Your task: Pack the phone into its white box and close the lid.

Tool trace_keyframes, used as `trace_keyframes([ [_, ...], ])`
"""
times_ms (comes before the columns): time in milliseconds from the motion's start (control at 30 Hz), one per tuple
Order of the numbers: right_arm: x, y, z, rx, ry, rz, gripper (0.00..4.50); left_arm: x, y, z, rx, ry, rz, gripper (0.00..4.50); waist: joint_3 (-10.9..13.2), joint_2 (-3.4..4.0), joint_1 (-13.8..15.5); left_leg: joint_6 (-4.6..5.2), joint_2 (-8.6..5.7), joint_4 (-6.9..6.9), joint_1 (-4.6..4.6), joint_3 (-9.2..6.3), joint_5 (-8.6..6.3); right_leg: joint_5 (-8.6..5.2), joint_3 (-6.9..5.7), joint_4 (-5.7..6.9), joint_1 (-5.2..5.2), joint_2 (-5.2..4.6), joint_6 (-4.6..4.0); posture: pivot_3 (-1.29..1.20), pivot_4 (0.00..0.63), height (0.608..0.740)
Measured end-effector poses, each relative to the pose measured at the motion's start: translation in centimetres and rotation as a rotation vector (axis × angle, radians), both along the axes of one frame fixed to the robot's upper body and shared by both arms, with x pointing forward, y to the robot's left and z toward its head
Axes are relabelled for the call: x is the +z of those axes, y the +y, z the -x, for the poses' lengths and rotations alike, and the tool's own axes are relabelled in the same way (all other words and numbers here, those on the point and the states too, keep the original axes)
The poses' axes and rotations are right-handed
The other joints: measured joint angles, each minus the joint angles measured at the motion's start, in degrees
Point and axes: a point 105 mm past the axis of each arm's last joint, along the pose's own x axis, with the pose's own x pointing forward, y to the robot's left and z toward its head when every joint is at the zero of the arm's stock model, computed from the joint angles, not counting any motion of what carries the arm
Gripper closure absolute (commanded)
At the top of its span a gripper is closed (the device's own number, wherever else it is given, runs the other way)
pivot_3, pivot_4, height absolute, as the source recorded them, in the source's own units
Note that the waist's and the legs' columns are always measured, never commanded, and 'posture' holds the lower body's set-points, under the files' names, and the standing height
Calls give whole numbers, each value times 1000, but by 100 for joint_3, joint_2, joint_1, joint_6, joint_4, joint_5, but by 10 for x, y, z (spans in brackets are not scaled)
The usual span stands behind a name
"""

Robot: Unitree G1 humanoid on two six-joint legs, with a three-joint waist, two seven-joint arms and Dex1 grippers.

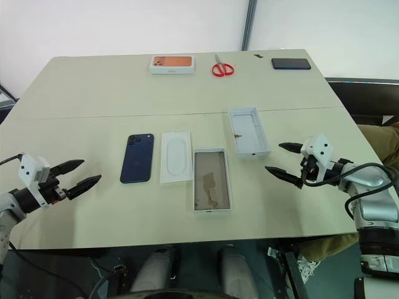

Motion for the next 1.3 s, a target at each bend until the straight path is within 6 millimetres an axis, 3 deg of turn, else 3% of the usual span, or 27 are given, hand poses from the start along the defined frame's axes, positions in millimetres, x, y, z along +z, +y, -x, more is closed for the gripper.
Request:
trace_keyframes([
  [1133, -4, 9, -3, 25, 4, -11, 53, 0, -1, -9, 41, 30, 18, 271, 0, 0, -1, 0, 0, 0, 0, 0, 0, 0, 0, 0, 0, 0, 0, 0, 150, 740],
  [1300, 12, 31, -10, 103, -52, 13, 53, 10, -21, -23, 58, 68, 118, 271, 0, 0, -3, 0, 0, 2, -1, -2, 0, 1, 0, 0, 0, 0, 2, 0, 150, 740],
])
